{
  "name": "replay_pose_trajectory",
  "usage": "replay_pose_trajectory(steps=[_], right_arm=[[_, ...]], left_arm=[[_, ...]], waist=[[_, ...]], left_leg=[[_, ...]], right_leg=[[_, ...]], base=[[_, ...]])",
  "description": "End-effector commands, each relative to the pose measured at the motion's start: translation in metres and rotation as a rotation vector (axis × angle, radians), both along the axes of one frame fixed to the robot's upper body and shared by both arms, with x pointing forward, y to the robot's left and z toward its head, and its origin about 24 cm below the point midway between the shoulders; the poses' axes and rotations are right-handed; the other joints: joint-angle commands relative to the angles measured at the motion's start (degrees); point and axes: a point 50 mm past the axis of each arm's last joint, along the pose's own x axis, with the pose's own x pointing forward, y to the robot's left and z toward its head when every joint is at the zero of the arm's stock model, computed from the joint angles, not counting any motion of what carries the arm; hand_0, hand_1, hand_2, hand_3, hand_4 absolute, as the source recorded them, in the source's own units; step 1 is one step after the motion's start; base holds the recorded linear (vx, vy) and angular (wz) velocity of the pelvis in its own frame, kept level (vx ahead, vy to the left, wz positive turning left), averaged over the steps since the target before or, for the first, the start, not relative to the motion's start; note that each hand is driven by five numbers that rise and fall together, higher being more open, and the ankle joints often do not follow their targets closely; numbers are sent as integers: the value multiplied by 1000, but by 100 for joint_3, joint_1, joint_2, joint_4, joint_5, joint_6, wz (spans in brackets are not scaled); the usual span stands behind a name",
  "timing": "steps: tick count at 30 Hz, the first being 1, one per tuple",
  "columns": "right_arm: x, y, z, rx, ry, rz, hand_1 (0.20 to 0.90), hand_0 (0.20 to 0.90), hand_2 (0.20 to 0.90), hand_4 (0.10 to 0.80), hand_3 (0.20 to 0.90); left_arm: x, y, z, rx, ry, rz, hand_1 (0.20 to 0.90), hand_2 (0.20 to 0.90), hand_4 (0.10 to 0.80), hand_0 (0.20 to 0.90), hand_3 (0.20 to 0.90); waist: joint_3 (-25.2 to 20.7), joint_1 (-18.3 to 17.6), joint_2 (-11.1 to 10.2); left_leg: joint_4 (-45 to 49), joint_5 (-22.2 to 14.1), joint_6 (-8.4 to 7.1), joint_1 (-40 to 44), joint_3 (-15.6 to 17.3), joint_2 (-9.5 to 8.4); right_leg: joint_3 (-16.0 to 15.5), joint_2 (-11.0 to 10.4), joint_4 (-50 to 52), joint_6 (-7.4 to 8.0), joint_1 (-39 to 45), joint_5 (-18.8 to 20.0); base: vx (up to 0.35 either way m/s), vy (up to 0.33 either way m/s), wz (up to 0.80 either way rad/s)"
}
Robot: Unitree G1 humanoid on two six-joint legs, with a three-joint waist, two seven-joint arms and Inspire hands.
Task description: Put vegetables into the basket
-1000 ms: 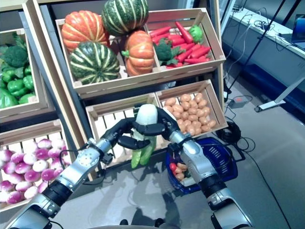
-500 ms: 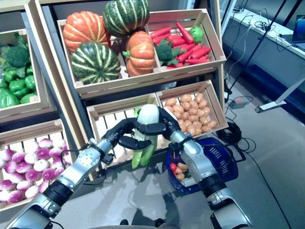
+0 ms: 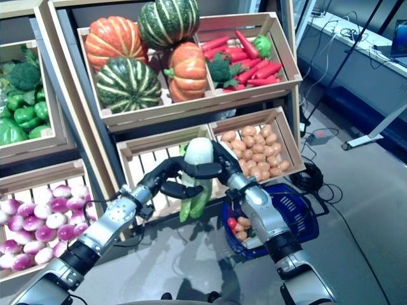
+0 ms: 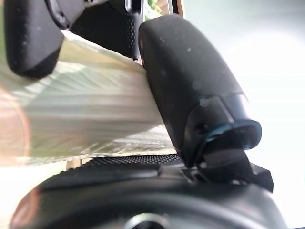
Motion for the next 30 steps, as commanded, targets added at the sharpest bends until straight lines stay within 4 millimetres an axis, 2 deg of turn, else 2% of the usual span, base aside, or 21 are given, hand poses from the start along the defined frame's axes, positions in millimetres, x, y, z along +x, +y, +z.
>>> replay_pose_trajectory(steps=[1,23,30], right_arm=[[5,-2,60,137,-306,-42,300,300,300,400,300],[6,-9,93,39,-482,-73,300,300,300,400,300],[7,-10,96,23,-493,-84,300,300,300,400,300]], left_arm=[[23,-22,49,-146,-221,-3,900,900,800,900,900],[25,15,-37,161,62,271,900,900,800,900,900],[21,22,-54,165,172,327,900,900,800,900,900]], waist=[[-416,8,-94],[-344,-140,-131],[-320,-186,-133]], left_leg=[[48,-148,121,-102,90,-335],[104,-190,141,-93,276,-318],[146,-209,146,-102,320,-313]], right_leg=[[229,-6,281,23,-61,4],[367,4,331,41,-121,4],[409,5,362,45,-147,1]], base=[[0,0,0],[0,2,-2],[0,0,0]])
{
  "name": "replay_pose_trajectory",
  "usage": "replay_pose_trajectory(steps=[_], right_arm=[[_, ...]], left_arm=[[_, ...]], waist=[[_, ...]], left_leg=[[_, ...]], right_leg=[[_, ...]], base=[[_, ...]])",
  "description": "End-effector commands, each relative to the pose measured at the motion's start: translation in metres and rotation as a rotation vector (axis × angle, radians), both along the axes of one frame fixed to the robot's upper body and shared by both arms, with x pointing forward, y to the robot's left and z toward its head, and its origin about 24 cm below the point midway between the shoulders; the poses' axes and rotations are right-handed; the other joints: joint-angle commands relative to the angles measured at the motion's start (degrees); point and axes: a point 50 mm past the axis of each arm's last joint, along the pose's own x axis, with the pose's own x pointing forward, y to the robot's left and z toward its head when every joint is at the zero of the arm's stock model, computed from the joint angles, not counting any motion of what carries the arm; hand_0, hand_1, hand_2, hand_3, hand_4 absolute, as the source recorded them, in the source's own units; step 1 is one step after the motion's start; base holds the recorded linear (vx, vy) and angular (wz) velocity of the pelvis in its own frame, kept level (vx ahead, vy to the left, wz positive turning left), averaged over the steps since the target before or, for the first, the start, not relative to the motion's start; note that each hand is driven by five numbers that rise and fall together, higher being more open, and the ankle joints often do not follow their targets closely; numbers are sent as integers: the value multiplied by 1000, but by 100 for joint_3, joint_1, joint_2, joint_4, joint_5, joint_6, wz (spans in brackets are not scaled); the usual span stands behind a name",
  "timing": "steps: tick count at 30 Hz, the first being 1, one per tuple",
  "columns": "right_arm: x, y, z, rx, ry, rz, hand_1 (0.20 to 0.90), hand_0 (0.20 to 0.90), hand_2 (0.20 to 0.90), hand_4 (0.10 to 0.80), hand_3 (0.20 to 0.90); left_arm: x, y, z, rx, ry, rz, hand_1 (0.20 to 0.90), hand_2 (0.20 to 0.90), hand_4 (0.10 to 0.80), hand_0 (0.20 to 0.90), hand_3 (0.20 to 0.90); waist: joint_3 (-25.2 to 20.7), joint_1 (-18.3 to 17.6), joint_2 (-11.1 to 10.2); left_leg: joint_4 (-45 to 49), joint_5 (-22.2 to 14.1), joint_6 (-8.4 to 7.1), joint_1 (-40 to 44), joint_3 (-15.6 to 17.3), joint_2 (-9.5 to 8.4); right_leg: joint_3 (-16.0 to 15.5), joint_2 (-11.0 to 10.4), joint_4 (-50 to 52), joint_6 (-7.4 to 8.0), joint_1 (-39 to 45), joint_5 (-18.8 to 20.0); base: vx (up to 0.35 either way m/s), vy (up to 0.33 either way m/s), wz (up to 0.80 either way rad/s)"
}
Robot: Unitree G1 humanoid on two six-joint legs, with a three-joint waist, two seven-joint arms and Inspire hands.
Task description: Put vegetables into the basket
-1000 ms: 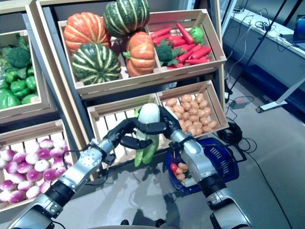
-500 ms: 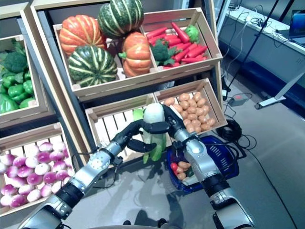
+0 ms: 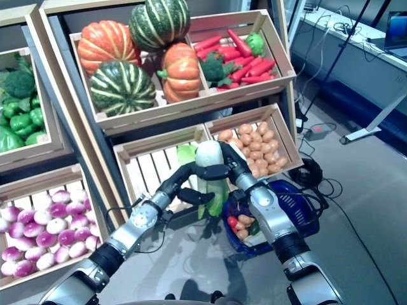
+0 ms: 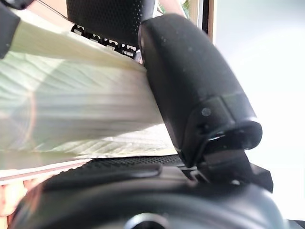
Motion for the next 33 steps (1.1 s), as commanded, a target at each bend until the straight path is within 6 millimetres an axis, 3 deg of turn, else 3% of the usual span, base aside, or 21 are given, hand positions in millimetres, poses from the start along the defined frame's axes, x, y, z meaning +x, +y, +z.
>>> replay_pose_trajectory(steps=[1,5,12,17,26,30,33], right_arm=[[6,10,100,173,-475,52,300,300,300,400,300],[6,8,102,154,-496,35,300,300,300,400,300],[8,8,107,156,-502,16,300,300,300,400,300],[6,6,108,155,-507,8,300,300,300,400,300],[7,1,109,131,-515,-14,300,300,300,400,300],[8,3,110,120,-514,-10,300,300,300,400,300],[9,4,112,116,-518,-6,300,300,300,400,300]], left_arm=[[22,63,-26,156,157,313,900,900,800,900,900],[17,64,-37,88,264,354,900,900,800,900,900],[9,55,-52,-265,506,442,900,900,800,900,900],[6,48,-53,-307,539,395,900,900,800,900,900],[-5,38,-66,-472,758,347,900,900,800,900,900],[-7,42,-72,-413,786,399,900,900,800,900,900],[-4,60,-74,-190,704,463,900,900,800,900,900]], waist=[[-309,-114,-266],[-291,-137,-268],[-253,-166,-266],[-231,-172,-269],[-235,-226,-247],[-244,-239,-240],[-244,-252,-240]], left_leg=[[157,-210,145,-124,189,-317],[177,-222,149,-125,201,-322],[193,-238,153,-123,227,-316],[206,-238,156,-141,225,-318],[207,-248,163,-123,291,-302],[224,-250,157,-126,301,-299],[234,-242,158,-136,281,-315]], right_leg=[[286,-31,360,41,-115,-26],[302,-29,378,43,-125,-28],[345,-28,386,40,-140,-20],[363,-22,394,39,-158,-9],[378,-27,383,53,-154,0],[374,-29,381,51,-146,-5],[385,-20,365,52,-138,-3]], base=[[0,0,0],[0,0,0],[-2,2,-6],[0,0,0],[-4,-1,-2],[0,0,0],[0,0,0]])
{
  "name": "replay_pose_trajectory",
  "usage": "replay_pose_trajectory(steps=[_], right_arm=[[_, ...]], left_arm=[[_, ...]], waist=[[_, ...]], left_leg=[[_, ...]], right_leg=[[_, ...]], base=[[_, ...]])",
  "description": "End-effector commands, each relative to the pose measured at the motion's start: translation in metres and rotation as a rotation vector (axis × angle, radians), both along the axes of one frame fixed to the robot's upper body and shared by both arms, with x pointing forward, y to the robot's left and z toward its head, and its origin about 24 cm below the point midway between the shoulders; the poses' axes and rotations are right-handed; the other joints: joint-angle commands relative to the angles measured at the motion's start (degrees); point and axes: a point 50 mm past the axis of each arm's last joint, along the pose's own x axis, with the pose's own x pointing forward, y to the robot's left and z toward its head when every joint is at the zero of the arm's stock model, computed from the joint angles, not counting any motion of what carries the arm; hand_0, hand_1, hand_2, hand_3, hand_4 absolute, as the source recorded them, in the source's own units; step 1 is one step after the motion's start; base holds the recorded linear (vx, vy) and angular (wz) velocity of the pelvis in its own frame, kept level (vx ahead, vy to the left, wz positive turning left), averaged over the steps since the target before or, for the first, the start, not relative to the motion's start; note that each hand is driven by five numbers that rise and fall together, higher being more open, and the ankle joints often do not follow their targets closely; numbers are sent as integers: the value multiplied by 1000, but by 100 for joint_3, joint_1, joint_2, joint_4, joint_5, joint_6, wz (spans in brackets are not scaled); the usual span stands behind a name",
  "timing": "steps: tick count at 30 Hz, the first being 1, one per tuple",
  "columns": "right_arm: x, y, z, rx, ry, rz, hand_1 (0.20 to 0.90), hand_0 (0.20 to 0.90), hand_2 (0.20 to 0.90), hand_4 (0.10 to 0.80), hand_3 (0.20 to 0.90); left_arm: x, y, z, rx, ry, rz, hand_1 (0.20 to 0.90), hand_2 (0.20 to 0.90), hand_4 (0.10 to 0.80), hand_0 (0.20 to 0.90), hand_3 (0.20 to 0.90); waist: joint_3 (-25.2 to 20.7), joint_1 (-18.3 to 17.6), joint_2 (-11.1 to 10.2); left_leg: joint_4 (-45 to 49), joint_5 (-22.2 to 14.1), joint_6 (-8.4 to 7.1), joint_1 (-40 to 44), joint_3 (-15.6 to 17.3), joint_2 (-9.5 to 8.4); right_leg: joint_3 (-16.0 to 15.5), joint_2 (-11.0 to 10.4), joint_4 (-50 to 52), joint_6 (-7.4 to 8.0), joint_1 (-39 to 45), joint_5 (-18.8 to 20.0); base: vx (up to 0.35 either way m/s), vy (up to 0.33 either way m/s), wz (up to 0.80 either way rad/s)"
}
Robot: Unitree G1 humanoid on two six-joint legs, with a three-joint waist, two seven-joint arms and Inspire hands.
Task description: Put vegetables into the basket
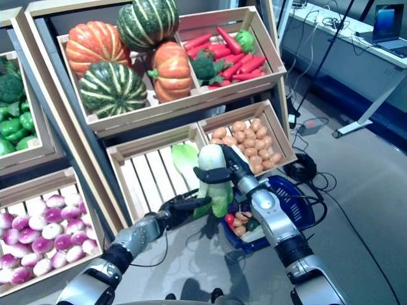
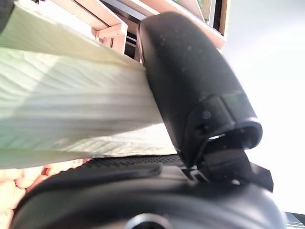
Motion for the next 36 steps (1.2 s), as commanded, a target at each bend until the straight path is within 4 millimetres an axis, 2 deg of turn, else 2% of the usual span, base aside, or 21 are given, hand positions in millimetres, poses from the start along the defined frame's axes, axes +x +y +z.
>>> replay_pose_trajectory(steps=[1,6,10,14,17,20,21,22,25,26,28,29,31,32,34,35,36], right_arm=[[14,8,115,163,-517,35,300,300,300,400,300],[13,9,114,151,-526,25,300,300,300,400,300],[12,5,112,130,-535,-4,300,300,300,400,300],[11,-13,102,8,-545,-159,300,300,300,400,300],[8,-41,92,-53,-531,-318,300,300,300,400,300],[4,-64,91,-84,-526,-422,300,300,300,400,300],[2,-77,91,-100,-522,-482,300,300,300,400,300],[1,-81,90,-104,-518,-502,300,300,300,400,300],[-6,-122,84,-93,-463,-699,300,300,300,400,300],[-6,-123,84,-91,-460,-704,300,300,300,400,300],[-13,-142,72,-81,-416,-805,300,300,300,400,300],[-14,-144,71,-79,-410,-821,300,300,300,400,300],[-22,-157,58,-47,-379,-920,300,300,300,400,300],[-23,-157,57,-42,-378,-924,300,300,300,400,300],[-27,-160,51,-15,-371,-957,300,300,300,400,300],[-25,-156,51,35,-389,-968,300,300,300,400,300],[-23,-154,53,51,-398,-971,300,300,300,400,300]], left_arm=[[11,50,-8,415,-7,60,900,900,800,900,900],[20,59,1,640,-74,63,900,900,800,900,900],[28,57,12,624,-149,102,900,900,800,900,900],[37,61,33,725,-328,193,900,900,800,900,900],[40,66,50,772,-444,236,900,900,800,900,900],[39,72,57,760,-488,240,900,900,800,900,900],[38,75,59,754,-508,234,900,900,800,900,900],[37,75,60,752,-514,231,900,900,800,900,900],[32,82,66,707,-563,208,900,900,800,900,900],[32,82,66,705,-564,207,900,900,800,900,900],[29,84,71,654,-583,196,900,900,800,900,900],[28,84,72,643,-584,194,900,900,800,900,900],[19,85,72,549,-573,189,900,900,800,900,900],[18,85,72,542,-568,192,900,900,800,900,900],[8,88,68,465,-550,201,900,900,800,900,900],[0,91,67,407,-544,249,900,900,800,900,900],[0,91,68,387,-542,263,900,900,800,900,900]], waist=[[-254,-182,-276],[-237,-194,-269],[-232,-202,-276],[-222,-189,-296],[-181,-188,-316],[-123,-194,-320],[-94,-196,-321],[-85,-195,-321],[-32,-176,-295],[-31,-171,-295],[-11,-139,-264],[-9,-131,-255],[51,-53,-211],[51,-49,-212],[112,26,-199],[239,204,-197],[271,235,-195]], left_leg=[[240,-237,154,-134,131,-364],[239,-227,154,-140,118,-369],[231,-221,145,-152,120,-368],[220,-231,143,-144,132,-366],[230,-228,152,-173,158,-356],[255,-242,166,-198,183,-358],[268,-251,173,-202,195,-359],[271,-254,175,-203,198,-360],[258,-275,185,-179,224,-379],[255,-275,185,-173,226,-379],[219,-271,192,-163,203,-407],[207,-264,194,-164,196,-415],[147,-211,208,-170,162,-439],[142,-209,208,-166,164,-440],[125,-189,184,-161,261,-415],[72,-120,74,-203,438,-364],[68,-106,49,-226,466,-356]], right_leg=[[214,-43,364,57,-65,-65],[225,-31,357,69,-75,-50],[231,-33,338,78,-84,-31],[228,-33,339,81,-89,-15],[245,-19,388,75,-149,-6],[271,-6,436,70,-202,-4],[283,-4,452,67,-217,-1],[287,-4,455,67,-220,1],[294,-16,449,76,-220,36],[296,-16,447,76,-216,38],[274,-26,451,86,-215,51],[264,-26,459,87,-218,51],[130,12,639,90,-267,-14],[124,13,663,90,-275,-28],[-138,-1,768,120,-348,-43],[-653,-125,577,192,-399,134],[-728,-138,522,202,-406,179]], base=[[0,0,0],[0,0,0],[0,0,0],[6,-5,-4],[-5,-3,-1],[-16,-6,-2],[-7,-4,-4],[-1,-2,-7],[31,11,-7],[63,18,-5],[69,20,-8],[76,12,-9],[111,-40,-12],[115,-94,-11],[56,-154,-6],[-9,-200,-13],[-289,-258,-76]])
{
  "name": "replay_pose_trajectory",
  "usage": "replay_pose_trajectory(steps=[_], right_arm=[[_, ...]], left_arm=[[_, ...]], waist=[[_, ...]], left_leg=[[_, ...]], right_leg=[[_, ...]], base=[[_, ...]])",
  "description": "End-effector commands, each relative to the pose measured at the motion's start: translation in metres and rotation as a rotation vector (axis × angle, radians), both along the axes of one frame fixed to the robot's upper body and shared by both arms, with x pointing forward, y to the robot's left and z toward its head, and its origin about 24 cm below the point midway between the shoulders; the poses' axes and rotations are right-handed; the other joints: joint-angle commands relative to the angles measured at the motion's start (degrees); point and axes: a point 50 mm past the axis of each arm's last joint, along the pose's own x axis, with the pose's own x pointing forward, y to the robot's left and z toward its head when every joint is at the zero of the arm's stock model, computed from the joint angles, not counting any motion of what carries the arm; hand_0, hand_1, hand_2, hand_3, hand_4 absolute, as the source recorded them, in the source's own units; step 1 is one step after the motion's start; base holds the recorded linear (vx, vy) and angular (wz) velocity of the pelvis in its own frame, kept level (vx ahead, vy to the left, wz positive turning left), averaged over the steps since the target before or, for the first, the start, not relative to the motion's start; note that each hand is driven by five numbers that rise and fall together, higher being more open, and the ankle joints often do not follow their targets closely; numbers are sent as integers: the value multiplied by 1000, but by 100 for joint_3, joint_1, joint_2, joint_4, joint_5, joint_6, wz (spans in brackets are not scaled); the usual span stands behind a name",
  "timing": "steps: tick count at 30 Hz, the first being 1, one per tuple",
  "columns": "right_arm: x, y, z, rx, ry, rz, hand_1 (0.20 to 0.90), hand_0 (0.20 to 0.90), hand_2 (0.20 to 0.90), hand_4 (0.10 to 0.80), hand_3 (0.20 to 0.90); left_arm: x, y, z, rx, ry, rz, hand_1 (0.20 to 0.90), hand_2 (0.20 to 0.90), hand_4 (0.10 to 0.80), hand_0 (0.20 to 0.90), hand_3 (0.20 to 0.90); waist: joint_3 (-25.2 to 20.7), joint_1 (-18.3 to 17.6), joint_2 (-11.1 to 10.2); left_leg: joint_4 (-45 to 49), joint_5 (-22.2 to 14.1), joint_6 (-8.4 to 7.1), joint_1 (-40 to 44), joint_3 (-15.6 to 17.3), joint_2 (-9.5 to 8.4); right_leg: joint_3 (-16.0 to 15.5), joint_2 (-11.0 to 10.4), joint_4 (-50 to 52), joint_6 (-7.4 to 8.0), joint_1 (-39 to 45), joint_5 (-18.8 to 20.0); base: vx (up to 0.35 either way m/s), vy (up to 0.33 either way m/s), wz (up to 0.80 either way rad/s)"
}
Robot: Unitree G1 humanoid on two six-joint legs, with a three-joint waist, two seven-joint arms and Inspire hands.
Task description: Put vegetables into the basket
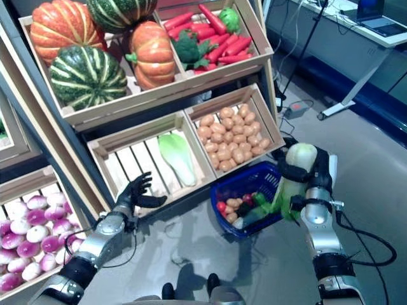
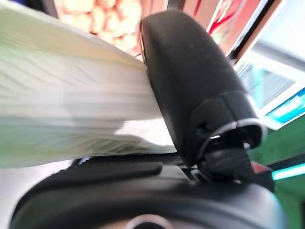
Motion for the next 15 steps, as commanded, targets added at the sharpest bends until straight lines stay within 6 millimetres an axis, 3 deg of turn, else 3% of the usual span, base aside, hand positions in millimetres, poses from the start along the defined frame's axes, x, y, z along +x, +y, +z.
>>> replay_pose_trajectory(steps=[1,3,5,6,7,9,13,15], right_arm=[[36,3,91,50,-487,-54,300,300,300,400,300],[49,9,108,91,-556,-57,300,300,300,400,300],[56,16,116,151,-599,-52,300,300,300,400,300],[55,15,115,157,-599,-51,300,300,300,400,300],[53,14,112,157,-593,-45,300,300,300,400,300],[48,9,102,191,-570,-34,300,300,300,400,300],[51,10,95,263,-555,-32,300,300,300,400,300],[56,16,97,278,-557,-10,300,300,300,400,300]], left_arm=[[22,-5,43,-205,-267,24,900,900,800,900,900],[27,-7,48,-241,-304,34,900,900,800,900,900],[27,-10,49,-275,-320,19,900,900,800,900,900],[25,-10,48,-277,-321,16,900,900,800,900,900],[21,-7,46,-286,-321,16,900,900,800,900,900],[11,-1,40,-311,-333,35,900,900,800,900,900],[4,0,41,-322,-362,60,900,900,800,900,900],[3,0,44,-326,-374,73,900,900,800,900,900]], waist=[[94,478,-22],[267,470,37],[432,410,-23],[461,422,-65],[516,446,-93],[655,512,-70],[693,719,19],[674,909,157]], left_leg=[[77,-21,-82,-453,149,-366],[126,-9,-82,-619,272,-320],[1208,-230,-90,-1049,340,-298],[1588,-280,-112,-1159,406,-300],[2367,-240,-203,-1417,445,-208],[3438,106,-423,-1962,233,105],[2815,539,-513,-2207,-121,178],[1865,974,-580,-2296,-642,200]], right_leg=[[-1132,-199,183,163,-383,332],[-1153,-198,200,124,-557,352],[-922,-233,335,-75,-717,328],[-985,-322,391,-128,-711,316],[-1087,-386,471,-236,-678,270],[-1006,-366,604,-443,-512,124],[-808,-302,586,-462,-256,-6],[-635,-232,574,-443,-133,-122]], base=[[-388,-145,-109],[-252,-115,-102],[59,-146,-51],[113,-162,-13],[150,-153,-4],[233,-102,-2],[240,83,-29],[164,195,-42]])
